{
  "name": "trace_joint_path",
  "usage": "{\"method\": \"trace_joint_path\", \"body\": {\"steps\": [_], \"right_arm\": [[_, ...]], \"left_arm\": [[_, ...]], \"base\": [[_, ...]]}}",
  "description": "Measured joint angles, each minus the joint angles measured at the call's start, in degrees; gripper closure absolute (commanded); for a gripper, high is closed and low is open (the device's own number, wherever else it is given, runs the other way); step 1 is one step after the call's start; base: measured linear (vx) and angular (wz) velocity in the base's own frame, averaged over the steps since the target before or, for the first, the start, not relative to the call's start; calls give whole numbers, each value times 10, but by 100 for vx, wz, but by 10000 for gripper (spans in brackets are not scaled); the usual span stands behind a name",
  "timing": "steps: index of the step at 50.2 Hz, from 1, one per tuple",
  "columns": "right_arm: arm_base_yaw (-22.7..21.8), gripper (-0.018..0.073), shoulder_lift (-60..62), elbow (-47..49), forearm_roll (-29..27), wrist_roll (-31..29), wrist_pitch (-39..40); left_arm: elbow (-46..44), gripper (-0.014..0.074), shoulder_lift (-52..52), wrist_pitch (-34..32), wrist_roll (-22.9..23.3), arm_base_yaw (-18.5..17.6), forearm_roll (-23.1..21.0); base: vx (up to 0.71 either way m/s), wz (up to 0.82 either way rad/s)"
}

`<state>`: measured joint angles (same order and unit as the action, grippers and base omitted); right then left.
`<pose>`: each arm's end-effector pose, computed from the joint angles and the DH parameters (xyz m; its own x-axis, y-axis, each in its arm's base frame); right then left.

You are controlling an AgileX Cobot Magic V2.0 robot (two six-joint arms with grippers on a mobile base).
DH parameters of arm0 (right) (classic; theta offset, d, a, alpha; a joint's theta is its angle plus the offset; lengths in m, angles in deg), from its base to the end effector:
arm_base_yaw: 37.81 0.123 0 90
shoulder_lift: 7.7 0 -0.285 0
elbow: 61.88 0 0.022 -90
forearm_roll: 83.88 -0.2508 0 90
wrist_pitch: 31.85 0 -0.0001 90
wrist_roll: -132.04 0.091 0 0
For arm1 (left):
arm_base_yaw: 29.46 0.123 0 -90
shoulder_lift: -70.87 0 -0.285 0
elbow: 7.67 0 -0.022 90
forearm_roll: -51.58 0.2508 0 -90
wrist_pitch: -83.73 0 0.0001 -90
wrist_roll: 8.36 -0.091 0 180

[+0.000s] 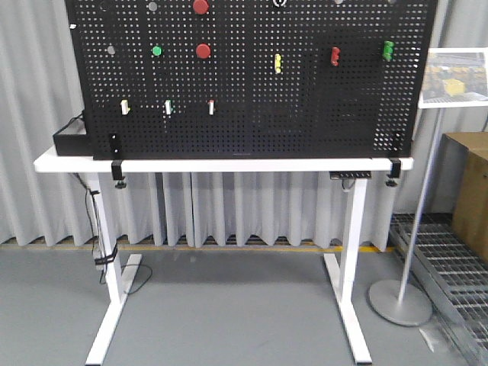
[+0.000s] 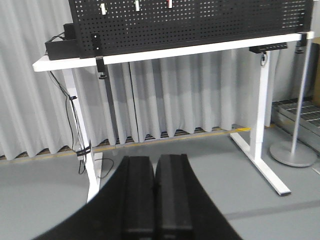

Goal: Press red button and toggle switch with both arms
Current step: 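Drive the base forward toward the black pegboard on the table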

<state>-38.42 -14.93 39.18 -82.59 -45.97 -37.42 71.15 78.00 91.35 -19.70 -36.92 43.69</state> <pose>0.0570 -0.0008 0.1947 -0.0302 0.0126 -0.9995 0.0132 0.9998 0.0123 0.0559 -0.0090 0.1924 -0.0513 0.0686 -0.9963 0.1513 0.9867 0.0602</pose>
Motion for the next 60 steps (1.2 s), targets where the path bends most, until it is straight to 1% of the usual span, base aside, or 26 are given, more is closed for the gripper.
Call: {"method": "trace_joint_path", "body": {"steps": [60], "right_arm": [[0,562,0,0,0,0,0]], "left_arm": [[0,595,0,0,0,0,0]], "base": [[44,2]]}}
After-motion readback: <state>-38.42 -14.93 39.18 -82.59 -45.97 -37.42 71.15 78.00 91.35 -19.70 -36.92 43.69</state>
